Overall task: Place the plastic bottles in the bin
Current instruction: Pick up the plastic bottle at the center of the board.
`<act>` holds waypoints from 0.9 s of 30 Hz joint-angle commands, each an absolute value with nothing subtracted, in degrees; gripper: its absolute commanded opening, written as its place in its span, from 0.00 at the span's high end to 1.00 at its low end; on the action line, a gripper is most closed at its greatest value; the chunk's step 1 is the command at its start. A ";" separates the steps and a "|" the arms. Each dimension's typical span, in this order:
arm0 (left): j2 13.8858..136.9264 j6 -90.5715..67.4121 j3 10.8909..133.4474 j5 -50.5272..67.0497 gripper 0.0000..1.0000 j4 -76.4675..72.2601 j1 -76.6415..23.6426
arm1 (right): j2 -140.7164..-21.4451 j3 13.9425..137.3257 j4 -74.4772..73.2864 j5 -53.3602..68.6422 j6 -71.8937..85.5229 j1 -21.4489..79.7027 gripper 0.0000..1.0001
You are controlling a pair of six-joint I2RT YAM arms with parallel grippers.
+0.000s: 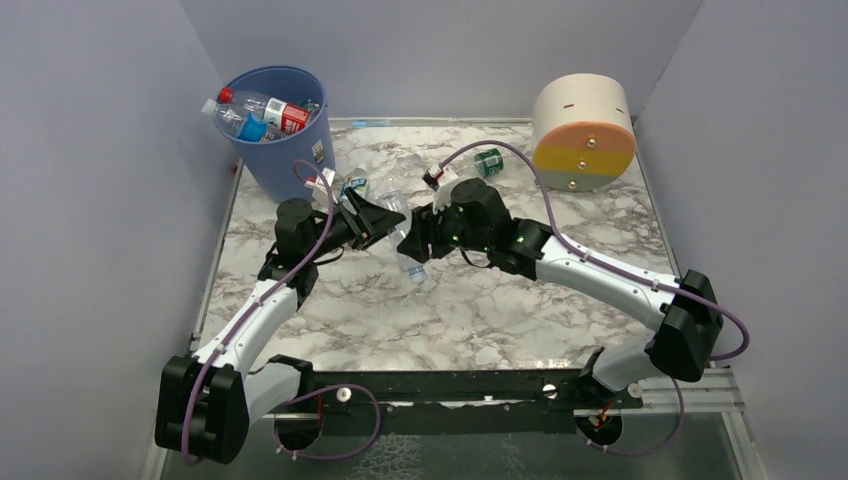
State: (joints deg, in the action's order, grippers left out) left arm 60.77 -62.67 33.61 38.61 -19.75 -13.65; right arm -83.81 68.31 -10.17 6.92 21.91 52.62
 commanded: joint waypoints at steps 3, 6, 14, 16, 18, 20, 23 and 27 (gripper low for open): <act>60.38 -58.20 35.68 35.31 0.36 -15.02 -14.06 | -83.35 70.05 -10.97 6.15 21.43 53.34 0.43; 60.39 -57.62 36.05 34.95 0.37 -14.54 -14.06 | -82.94 70.14 -11.40 6.09 21.79 53.34 0.38; 60.56 -56.49 37.13 33.96 0.40 -13.15 -14.06 | -80.33 70.71 -13.78 4.60 22.40 53.33 0.31; 60.61 -56.34 37.54 33.71 0.40 -12.99 -14.06 | -79.36 70.78 -14.57 3.68 22.50 53.29 0.30; 60.79 -56.03 37.98 33.46 0.40 -12.54 -14.05 | -78.39 71.11 -15.60 2.62 22.80 53.30 0.27; 60.90 -55.86 38.29 33.28 0.40 -12.25 -14.06 | -77.51 71.85 -16.91 1.64 22.98 53.30 0.26; 61.00 -55.48 38.90 33.04 0.40 -11.75 -14.02 | -75.55 72.43 -18.38 0.13 23.20 53.34 0.23; 61.04 -54.93 39.51 32.56 0.40 -11.00 -14.02 | -73.22 73.76 -20.69 -2.00 23.30 53.34 0.22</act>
State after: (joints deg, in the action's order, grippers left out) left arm 60.97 -56.38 37.34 34.09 -11.60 -14.00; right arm -76.20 71.13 -17.34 1.98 22.83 52.88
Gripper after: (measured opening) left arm 0.613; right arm 0.775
